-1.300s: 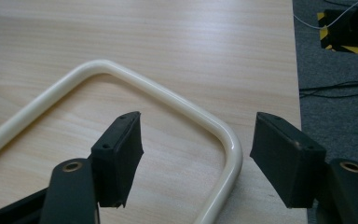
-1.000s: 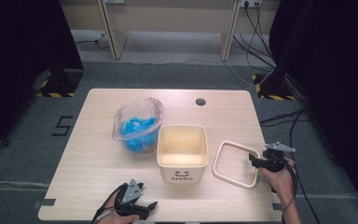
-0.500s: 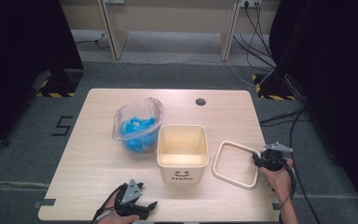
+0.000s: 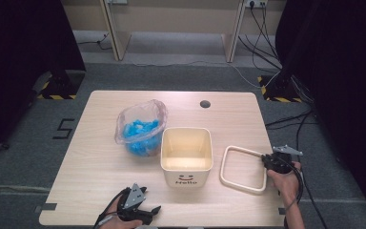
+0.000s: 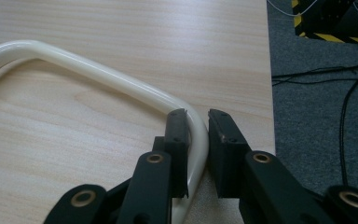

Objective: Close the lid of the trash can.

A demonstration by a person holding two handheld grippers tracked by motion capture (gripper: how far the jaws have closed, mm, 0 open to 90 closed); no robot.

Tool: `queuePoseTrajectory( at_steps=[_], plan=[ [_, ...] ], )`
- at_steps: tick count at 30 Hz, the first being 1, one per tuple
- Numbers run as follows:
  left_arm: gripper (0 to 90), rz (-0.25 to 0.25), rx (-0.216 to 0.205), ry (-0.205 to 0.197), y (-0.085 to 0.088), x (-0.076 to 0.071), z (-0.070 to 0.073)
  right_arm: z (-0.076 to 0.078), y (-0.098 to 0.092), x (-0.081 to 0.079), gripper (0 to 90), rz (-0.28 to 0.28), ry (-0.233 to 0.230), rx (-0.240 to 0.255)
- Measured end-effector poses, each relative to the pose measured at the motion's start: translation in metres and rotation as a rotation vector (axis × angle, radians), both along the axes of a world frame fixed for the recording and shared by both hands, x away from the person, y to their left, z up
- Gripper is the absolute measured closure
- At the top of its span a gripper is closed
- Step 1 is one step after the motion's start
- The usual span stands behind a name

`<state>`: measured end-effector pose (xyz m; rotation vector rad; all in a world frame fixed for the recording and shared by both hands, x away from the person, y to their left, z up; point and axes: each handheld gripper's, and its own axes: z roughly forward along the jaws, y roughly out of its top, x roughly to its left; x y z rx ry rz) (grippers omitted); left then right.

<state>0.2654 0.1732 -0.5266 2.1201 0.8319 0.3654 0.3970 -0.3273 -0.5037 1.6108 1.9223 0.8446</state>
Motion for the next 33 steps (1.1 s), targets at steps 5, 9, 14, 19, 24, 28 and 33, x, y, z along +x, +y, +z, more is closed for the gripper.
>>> queuePoseTrajectory(
  at_steps=[5,9,14,19,24,28,33],
  plan=[
    [14.4,0.001,0.0,0.001,0.0,0.0,0.0,0.003,-0.004,-0.001,79.3,-0.008,-0.003,0.03],
    [14.3,0.001,0.001,0.0,0.0,0.0,0.0,0.004,-0.003,-0.002,79.5,-0.003,-0.001,0.023],
    [14.3,0.002,-0.001,-0.001,0.0,0.0,0.0,0.004,0.003,-0.003,79.5,0.019,0.022,-0.051],
    [14.3,0.005,-0.004,-0.004,0.0,-0.001,-0.001,0.005,0.007,-0.001,77.6,0.036,0.058,-0.113],
    [14.2,0.003,-0.004,-0.006,0.0,-0.001,-0.001,0.006,0.007,-0.001,75.6,0.02,0.091,-0.094],
    [14.2,0.003,-0.005,-0.006,0.0,-0.001,-0.001,0.006,0.007,-0.001,77.1,0.023,0.087,-0.089],
    [14.3,0.002,-0.005,-0.006,0.0,-0.001,-0.001,0.004,0.006,-0.001,77.6,0.005,0.07,-0.075]
  ],
)
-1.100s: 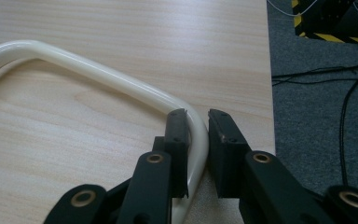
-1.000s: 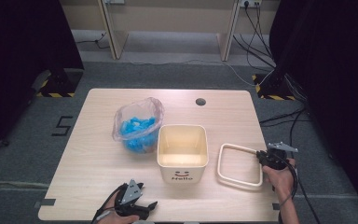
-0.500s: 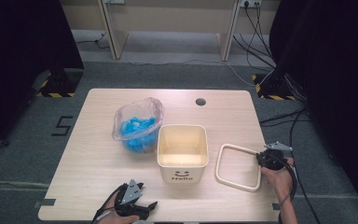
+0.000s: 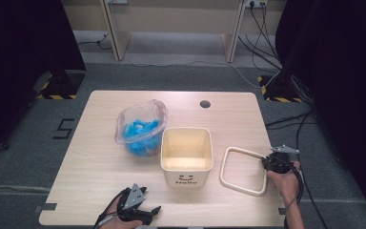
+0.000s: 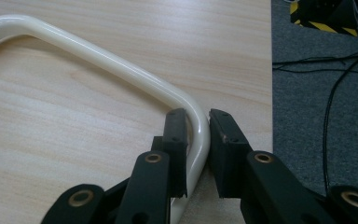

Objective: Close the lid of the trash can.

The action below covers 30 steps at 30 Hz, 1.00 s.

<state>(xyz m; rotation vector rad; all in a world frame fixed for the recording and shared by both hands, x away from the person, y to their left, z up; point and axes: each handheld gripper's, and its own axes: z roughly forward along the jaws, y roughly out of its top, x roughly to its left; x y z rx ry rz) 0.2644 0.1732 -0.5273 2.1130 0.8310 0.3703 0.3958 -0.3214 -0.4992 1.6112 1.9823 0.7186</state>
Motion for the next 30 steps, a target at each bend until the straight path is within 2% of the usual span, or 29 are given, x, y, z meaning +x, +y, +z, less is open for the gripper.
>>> queuePoseTrajectory(
  at_steps=[2,8,18,30],
  plan=[
    [14.3,0.001,0.001,0.0,0.0,0.0,0.0,0.001,0.0,0.0,78.2,-0.004,-0.006,-0.005],
    [14.3,0.002,0.0,0.002,-0.001,0.0,0.0,0.006,-0.004,-0.001,79.9,-0.004,-0.021,0.019],
    [14.3,0.001,0.0,0.0,0.0,0.0,0.0,0.007,-0.002,-0.001,80.2,0.004,-0.028,0.014],
    [14.3,0.004,-0.002,-0.002,-0.001,0.0,0.0,0.022,-0.005,-0.003,80.4,-0.003,-0.075,0.065]
  ],
)
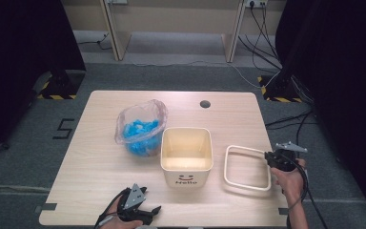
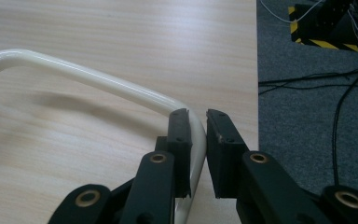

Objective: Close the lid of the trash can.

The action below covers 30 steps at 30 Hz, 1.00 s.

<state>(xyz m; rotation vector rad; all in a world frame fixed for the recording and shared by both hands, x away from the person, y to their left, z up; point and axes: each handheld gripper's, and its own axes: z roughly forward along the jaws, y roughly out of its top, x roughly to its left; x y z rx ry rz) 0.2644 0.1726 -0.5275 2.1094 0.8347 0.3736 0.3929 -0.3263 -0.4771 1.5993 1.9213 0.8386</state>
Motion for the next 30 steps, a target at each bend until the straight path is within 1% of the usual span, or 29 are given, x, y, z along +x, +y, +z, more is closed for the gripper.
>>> queuePoseTrajectory(
  at_steps=[5,12,14,16,18,21,25,30],
  plan=[
    [14.4,0.0,-0.001,0.001,0.0,0.0,0.0,0.01,0.004,0.002,80.4,0.016,-0.025,0.009],
    [14.7,0.004,0.006,0.012,-0.001,0.0,0.001,0.02,0.006,0.004,80.4,0.014,-0.043,0.056],
    [14.8,0.007,0.006,0.012,-0.001,0.0,0.001,0.023,0.006,0.005,80.5,0.023,-0.052,0.05],
    [15.2,0.01,0.009,0.013,-0.001,0.0,0.002,0.026,0.007,0.007,80.4,0.025,-0.052,0.057],
    [15.6,0.011,0.012,0.017,-0.001,0.0,0.002,0.032,0.006,0.007,80.5,0.024,-0.061,0.064],
    [15.6,0.014,0.013,0.016,-0.001,0.0,0.002,0.042,0.006,0.009,80.5,0.023,-0.075,0.062],
    [15.5,0.015,0.012,0.015,-0.001,0.001,0.002,0.057,0.009,0.01,80.6,0.038,-0.098,0.056],
    [15.5,0.016,0.01,0.013,-0.001,0.001,0.002,0.072,0.014,0.014,80.6,0.056,-0.117,0.086]
  ],
)
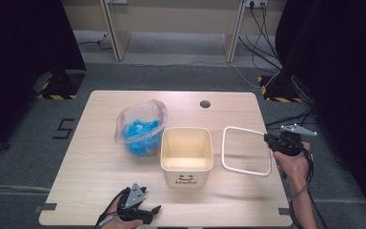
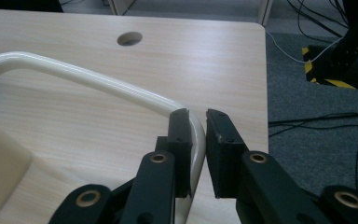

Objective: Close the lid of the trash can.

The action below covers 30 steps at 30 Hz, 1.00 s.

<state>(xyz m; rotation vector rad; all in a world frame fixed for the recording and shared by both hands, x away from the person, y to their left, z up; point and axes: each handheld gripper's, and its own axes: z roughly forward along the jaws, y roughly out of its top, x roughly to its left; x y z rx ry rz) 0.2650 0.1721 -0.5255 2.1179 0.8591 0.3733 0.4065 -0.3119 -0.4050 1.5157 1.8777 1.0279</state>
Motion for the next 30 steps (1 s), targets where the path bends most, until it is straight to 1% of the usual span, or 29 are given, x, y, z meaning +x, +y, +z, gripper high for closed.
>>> queuePoseTrajectory(
  at_steps=[5,7,12,15,16,19,21,24,26,27,30],
  plan=[
    [15.5,0.001,0.002,0.001,0.0,0.0,0.0,0.018,0.004,0.002,80.7,0.014,-0.023,0.034],
    [15.5,0.002,0.003,0.001,0.0,0.0,0.0,0.025,0.009,0.004,80.7,0.026,-0.037,0.033],
    [16.9,0.012,0.011,0.005,-0.001,-0.001,0.002,0.043,0.027,0.009,80.7,0.06,-0.058,0.042],
    [17.3,0.027,0.004,-0.006,-0.002,-0.002,0.004,0.048,0.041,0.013,80.7,0.087,-0.063,0.046],
    [17.4,0.03,-0.007,-0.012,-0.002,-0.003,0.006,0.049,0.046,0.014,80.8,0.097,-0.063,0.046],
    [17.3,0.043,-0.059,-0.042,-0.004,-0.005,0.013,0.051,0.063,0.017,80.7,0.127,-0.063,0.044],
    [17.3,0.053,-0.079,-0.058,-0.005,-0.006,0.017,0.049,0.076,0.018,80.8,0.155,-0.056,0.046],
    [17.3,0.085,-0.129,-0.092,-0.005,-0.007,0.024,0.047,0.091,0.021,80.8,0.182,-0.05,0.049],
    [17.3,0.096,-0.135,-0.114,-0.006,-0.007,0.028,0.046,0.099,0.022,80.9,0.195,-0.044,0.048],
    [17.3,0.1,-0.139,-0.133,-0.006,-0.007,0.031,0.045,0.102,0.023,80.9,0.201,-0.043,0.048],
    [17.2,0.117,-0.167,-0.167,-0.008,-0.004,0.039,0.043,0.114,0.024,81.0,0.224,-0.034,0.051]
  ],
)
